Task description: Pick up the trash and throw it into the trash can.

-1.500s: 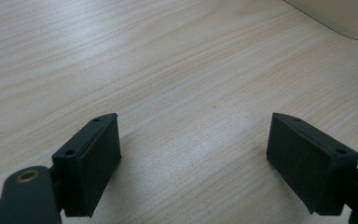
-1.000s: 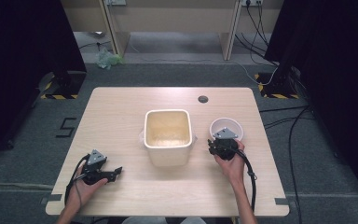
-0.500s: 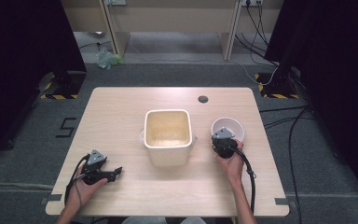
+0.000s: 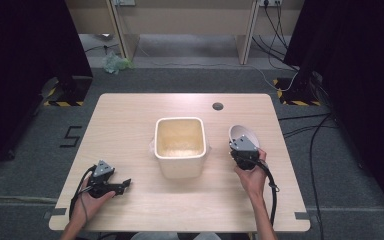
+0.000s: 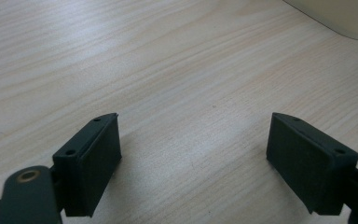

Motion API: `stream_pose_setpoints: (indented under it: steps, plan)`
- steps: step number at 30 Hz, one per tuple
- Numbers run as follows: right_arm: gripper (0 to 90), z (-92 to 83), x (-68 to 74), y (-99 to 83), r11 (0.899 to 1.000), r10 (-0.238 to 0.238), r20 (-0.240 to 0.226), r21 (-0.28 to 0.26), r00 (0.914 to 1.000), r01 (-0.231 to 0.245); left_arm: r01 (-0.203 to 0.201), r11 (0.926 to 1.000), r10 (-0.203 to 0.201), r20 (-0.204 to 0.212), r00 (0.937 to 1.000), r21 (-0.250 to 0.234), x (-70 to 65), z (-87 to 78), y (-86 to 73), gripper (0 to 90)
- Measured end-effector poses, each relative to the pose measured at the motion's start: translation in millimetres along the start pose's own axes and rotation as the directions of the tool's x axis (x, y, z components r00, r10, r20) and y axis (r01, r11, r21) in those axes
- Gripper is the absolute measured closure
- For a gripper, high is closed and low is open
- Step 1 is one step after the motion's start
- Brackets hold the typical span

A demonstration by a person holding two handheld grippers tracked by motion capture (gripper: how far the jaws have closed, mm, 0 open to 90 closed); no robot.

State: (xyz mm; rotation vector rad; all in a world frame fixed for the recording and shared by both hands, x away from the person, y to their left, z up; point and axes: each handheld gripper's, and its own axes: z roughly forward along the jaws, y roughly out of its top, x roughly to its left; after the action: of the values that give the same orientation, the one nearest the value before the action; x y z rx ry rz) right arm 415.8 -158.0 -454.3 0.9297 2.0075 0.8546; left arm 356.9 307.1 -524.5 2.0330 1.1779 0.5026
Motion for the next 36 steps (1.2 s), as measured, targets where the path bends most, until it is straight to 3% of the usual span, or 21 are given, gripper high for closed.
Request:
stream_pose_setpoints:
  steps: [20,26,36]
  plan:
    - [83.6,-41.7,-1.5,24.1,0.994,-0.011,-0.022,-0.108,0.9997,0.008,0.0,1.0,0.0,0.0,1.0,0.0,0.0,0.0,0.0,16.9]
    - [83.6,-58.1,4.6,42.0,0.985,-0.056,-0.027,-0.164,0.9981,0.05,0.0,1.0,0.0,0.0,1.0,0.0,0.0,0.0,0.0,16.8]
    - [83.6,-72.6,8.9,67.3,0.972,-0.085,-0.05,-0.222,0.9951,0.072,0.0,1.0,0.0,0.0,1.0,0.0,0.0,0.0,0.0,16.9]
